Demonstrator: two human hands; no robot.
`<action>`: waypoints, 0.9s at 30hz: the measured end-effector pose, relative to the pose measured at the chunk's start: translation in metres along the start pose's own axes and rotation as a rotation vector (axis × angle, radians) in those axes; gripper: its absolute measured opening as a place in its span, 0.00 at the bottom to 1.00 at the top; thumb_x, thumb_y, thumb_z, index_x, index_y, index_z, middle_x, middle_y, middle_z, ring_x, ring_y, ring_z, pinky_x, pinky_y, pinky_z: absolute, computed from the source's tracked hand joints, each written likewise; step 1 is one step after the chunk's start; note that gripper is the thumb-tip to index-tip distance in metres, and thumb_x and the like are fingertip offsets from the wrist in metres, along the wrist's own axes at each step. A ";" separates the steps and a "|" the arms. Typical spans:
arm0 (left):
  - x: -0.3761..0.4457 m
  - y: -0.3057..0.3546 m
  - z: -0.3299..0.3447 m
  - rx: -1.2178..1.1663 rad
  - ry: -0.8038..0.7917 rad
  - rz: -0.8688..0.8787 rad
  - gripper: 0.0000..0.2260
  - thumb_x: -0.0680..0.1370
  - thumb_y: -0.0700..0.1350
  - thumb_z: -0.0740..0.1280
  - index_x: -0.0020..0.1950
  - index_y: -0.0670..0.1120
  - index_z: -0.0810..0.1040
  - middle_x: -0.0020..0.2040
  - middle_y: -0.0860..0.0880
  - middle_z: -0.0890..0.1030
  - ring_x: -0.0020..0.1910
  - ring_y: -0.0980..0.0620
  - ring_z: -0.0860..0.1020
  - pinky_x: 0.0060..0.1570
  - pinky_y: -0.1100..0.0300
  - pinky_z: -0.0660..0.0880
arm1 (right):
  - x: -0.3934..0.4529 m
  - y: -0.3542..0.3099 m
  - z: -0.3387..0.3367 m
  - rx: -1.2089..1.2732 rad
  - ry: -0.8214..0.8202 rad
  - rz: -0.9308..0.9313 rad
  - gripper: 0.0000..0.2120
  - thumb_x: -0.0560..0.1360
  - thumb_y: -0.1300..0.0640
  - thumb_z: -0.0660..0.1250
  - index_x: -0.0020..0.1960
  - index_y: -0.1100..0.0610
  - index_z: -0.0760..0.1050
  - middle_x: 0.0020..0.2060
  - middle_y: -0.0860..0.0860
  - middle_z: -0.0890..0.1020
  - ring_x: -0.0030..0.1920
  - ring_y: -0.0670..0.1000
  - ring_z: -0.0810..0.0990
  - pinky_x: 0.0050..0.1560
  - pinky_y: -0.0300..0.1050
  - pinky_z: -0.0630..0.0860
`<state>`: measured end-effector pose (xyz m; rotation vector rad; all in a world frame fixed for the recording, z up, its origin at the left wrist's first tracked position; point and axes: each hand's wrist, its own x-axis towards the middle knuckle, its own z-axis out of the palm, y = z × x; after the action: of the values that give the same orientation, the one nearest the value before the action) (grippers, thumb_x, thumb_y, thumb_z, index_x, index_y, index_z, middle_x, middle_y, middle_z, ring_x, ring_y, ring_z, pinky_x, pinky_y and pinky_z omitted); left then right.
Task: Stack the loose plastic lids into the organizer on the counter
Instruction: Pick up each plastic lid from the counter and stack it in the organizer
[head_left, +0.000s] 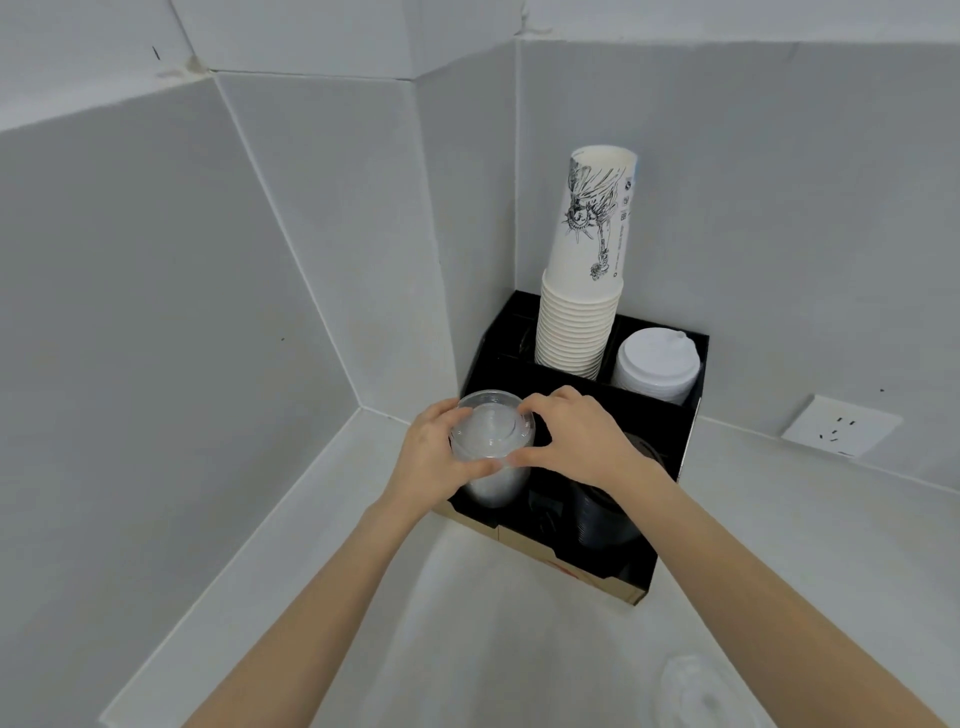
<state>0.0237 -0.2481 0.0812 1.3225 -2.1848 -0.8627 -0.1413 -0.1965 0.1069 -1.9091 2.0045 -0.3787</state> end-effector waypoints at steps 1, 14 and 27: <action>0.001 -0.003 0.002 0.012 -0.004 -0.006 0.30 0.63 0.47 0.77 0.62 0.45 0.71 0.67 0.45 0.70 0.66 0.48 0.68 0.59 0.66 0.59 | 0.001 0.000 0.001 -0.012 -0.012 0.004 0.28 0.67 0.44 0.71 0.61 0.55 0.70 0.55 0.58 0.76 0.58 0.57 0.71 0.59 0.51 0.69; 0.007 -0.019 0.019 0.113 -0.044 -0.027 0.32 0.65 0.50 0.74 0.65 0.43 0.68 0.69 0.43 0.67 0.68 0.45 0.63 0.64 0.61 0.58 | 0.016 0.006 0.014 -0.136 -0.099 -0.010 0.29 0.69 0.43 0.68 0.63 0.58 0.69 0.57 0.57 0.77 0.61 0.58 0.69 0.61 0.52 0.66; -0.007 -0.024 0.019 0.118 -0.074 -0.034 0.30 0.66 0.46 0.74 0.66 0.44 0.67 0.69 0.43 0.65 0.68 0.45 0.64 0.65 0.61 0.60 | 0.010 0.014 0.019 -0.165 -0.080 -0.065 0.30 0.71 0.46 0.67 0.68 0.55 0.64 0.66 0.54 0.72 0.66 0.57 0.64 0.65 0.53 0.64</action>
<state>0.0298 -0.2447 0.0506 1.4075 -2.3084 -0.8184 -0.1458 -0.2047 0.0832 -2.0574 1.9799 -0.1545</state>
